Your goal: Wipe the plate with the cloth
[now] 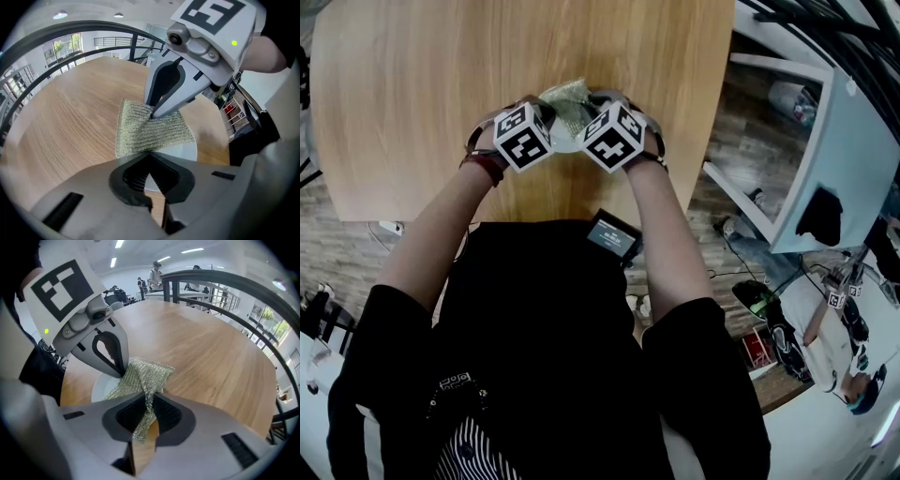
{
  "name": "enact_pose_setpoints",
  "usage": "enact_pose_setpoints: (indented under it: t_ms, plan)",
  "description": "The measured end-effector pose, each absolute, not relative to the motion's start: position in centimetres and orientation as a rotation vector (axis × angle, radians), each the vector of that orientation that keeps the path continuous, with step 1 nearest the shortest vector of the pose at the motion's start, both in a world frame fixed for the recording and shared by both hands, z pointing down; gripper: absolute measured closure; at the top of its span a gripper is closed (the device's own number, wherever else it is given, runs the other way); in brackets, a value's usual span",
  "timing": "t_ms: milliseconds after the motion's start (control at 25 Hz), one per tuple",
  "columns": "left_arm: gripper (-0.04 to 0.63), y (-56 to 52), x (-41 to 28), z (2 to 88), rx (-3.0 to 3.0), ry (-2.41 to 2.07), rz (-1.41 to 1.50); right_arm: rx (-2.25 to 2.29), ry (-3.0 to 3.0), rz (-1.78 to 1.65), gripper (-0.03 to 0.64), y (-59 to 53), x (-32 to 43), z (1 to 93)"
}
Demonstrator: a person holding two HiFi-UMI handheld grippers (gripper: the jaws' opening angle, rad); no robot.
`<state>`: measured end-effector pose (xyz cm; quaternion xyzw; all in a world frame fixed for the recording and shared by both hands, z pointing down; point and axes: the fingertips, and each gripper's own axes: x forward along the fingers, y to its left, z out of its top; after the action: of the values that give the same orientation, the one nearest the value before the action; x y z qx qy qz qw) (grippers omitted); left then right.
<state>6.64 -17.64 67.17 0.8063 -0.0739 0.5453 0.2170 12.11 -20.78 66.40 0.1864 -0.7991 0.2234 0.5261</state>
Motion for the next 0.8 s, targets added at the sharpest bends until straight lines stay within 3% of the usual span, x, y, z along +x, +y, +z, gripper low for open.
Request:
enact_pose_setpoints:
  t_ms: [520, 800]
  plan:
    - [0.597, -17.5, 6.6, 67.1, 2.221, -0.194, 1.492, 0.469, -1.838, 0.593, 0.568, -14.4, 11.9, 66.4]
    - [0.598, -17.7, 6.6, 67.3, 2.233, -0.217, 1.478, 0.435, -1.770, 0.459, 0.568, -19.9, 12.3, 66.9]
